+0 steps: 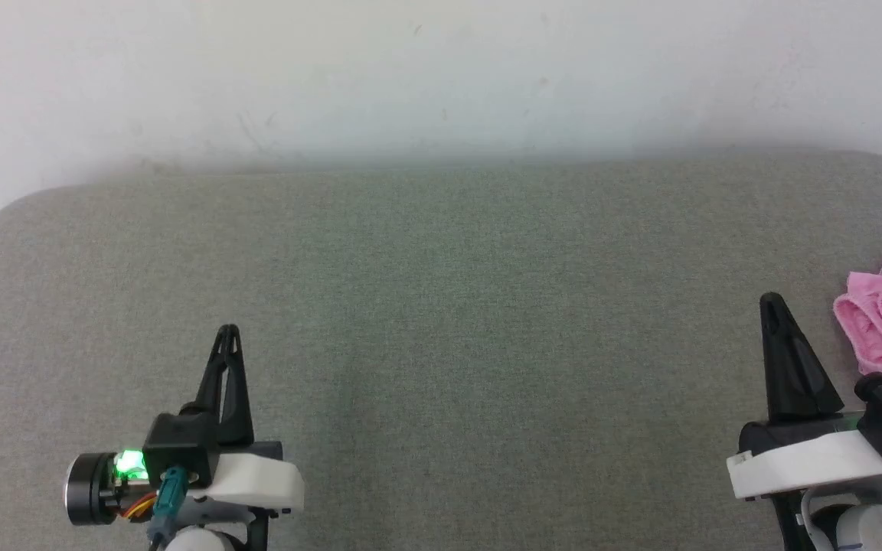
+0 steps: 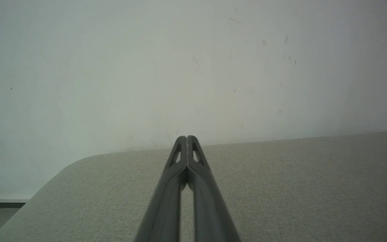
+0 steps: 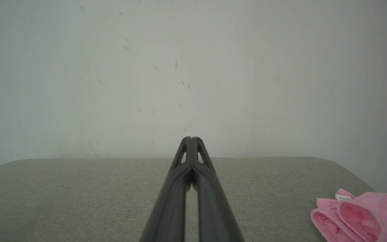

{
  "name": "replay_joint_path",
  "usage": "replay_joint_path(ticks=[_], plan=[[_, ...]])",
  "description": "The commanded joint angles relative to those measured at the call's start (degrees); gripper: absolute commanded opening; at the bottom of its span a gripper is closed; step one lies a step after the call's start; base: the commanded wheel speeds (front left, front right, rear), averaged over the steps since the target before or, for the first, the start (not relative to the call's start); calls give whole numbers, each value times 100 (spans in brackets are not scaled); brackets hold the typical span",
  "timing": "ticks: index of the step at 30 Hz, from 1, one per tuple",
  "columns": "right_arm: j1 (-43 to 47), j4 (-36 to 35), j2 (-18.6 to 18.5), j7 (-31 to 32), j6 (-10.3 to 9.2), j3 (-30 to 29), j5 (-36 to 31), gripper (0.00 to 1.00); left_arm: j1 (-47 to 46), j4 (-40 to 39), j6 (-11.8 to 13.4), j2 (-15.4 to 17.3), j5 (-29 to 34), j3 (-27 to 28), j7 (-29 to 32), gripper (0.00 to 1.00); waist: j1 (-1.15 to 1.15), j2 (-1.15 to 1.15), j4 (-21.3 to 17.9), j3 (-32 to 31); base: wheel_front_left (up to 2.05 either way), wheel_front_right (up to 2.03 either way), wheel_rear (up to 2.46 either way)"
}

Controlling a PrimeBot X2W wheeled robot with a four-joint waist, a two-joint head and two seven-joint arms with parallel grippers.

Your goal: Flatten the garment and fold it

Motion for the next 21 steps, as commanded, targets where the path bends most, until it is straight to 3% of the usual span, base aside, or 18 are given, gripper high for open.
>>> replay_joint_path(ticks=[1,21], plan=[[10,-6,6,41,-2,24,-60,0,14,-12,-45,-39,23,40,34,0,0,0,-2,-2,0,0,0],[21,-7,12,275,-4,78,-211,0,31,-35,-224,-109,60,140,268,0,0,0,-25,-28,0,0,0]])
